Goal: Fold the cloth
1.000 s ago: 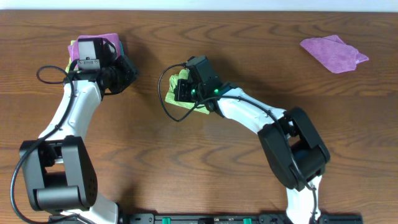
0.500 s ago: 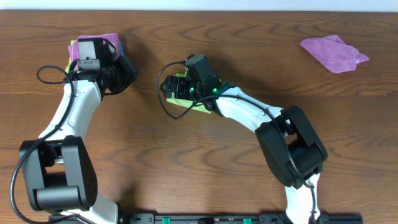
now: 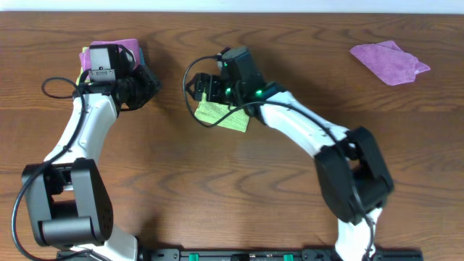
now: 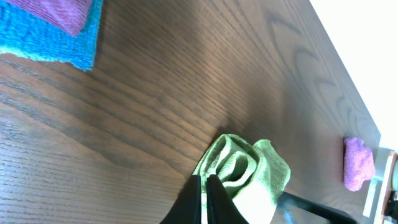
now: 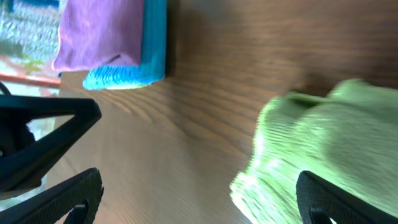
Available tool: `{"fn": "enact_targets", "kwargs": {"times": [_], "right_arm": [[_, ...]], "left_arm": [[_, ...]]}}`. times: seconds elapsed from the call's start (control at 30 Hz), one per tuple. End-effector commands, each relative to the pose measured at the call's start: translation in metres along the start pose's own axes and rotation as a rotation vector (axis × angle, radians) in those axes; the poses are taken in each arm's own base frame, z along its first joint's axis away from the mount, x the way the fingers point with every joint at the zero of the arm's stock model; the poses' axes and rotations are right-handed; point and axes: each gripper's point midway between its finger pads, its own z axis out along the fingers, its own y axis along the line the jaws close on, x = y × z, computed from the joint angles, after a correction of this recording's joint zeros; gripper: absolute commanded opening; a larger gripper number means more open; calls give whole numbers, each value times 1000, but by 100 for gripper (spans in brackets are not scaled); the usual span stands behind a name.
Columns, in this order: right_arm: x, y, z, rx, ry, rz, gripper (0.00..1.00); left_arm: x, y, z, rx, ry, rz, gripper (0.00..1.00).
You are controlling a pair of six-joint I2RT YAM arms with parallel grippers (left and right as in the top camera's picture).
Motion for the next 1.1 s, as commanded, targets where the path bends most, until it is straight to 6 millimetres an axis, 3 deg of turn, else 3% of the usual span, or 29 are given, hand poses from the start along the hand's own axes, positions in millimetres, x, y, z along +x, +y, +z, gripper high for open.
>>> {"fn": "enact_targets", "kwargs": {"times": [0.0,0.07,0.13,0.17,0.23,0.3,0.37,0.53,0.83,1.07], "right_arm": [[-43,7,-49,20,-117,-87,99],[-49,4,-73,41,-120,-141,99],[-52,3,-104,60,-115,-232,99],[-51,1,-117,75,-109,-272,99],[-46,-5,-150,126,-90,-367,99],[-38,-20,-183,217,-65,-399,99],[-25,-37,-215,306,-30,-390,99],[9,-51,-261,353,20,-403,98],[98,-84,-296,378,-66,-294,99],[131,-96,-325,377,-244,-189,99]], "left_arm": [[-11,-18,-21,47,-45,34,14],[-12,-23,-28,58,-59,43,23],[-11,-28,-35,69,-62,49,42],[-10,-29,-37,70,-62,49,61],[-5,-31,-42,70,-52,46,86],[0,-32,-44,78,-28,40,96],[8,-33,-44,89,5,29,98],[23,-36,-45,118,80,-18,98],[59,-28,-35,63,187,-62,96],[100,-29,-13,39,260,-73,95]]}}
